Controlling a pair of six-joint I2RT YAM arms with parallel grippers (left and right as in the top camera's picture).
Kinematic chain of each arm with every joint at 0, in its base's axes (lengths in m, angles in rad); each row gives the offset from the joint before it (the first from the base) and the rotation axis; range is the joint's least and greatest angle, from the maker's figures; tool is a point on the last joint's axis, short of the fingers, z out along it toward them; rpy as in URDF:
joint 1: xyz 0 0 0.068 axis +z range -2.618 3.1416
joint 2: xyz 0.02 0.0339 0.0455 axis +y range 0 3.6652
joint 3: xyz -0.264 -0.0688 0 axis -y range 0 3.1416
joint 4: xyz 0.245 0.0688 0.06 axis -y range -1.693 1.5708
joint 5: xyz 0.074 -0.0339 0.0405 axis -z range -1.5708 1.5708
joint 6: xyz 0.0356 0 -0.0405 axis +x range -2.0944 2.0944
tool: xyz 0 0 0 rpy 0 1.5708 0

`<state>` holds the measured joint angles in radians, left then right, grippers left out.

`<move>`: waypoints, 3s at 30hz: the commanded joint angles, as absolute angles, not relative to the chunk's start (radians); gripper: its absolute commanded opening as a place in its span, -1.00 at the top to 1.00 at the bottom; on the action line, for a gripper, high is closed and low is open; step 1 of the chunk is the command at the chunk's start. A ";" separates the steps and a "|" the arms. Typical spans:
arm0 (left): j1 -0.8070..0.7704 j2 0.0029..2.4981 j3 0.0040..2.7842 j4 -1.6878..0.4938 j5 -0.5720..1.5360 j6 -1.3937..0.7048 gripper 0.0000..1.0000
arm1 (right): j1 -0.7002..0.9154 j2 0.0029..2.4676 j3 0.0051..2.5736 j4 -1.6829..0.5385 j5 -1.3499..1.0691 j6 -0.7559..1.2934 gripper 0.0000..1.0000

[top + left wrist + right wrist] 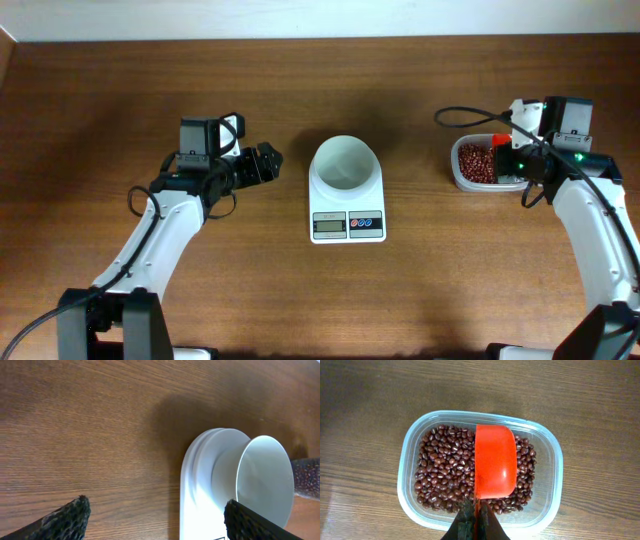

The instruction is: Scoop item into bowl and weigh 50g on scale

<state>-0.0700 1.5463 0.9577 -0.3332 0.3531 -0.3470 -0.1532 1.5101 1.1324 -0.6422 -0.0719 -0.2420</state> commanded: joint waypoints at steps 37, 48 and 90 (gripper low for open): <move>-0.495 1.519 1.269 -0.780 0.123 -0.223 1.00 | -0.184 1.706 1.250 -0.764 -0.177 -0.122 0.92; -0.818 1.523 1.070 -0.501 -0.186 -0.230 1.00 | -0.184 1.706 1.250 -0.745 -0.176 -0.123 0.93; -0.883 1.752 0.904 -0.210 -0.278 0.234 1.00 | -0.184 1.706 1.249 -0.718 -0.143 -0.123 0.92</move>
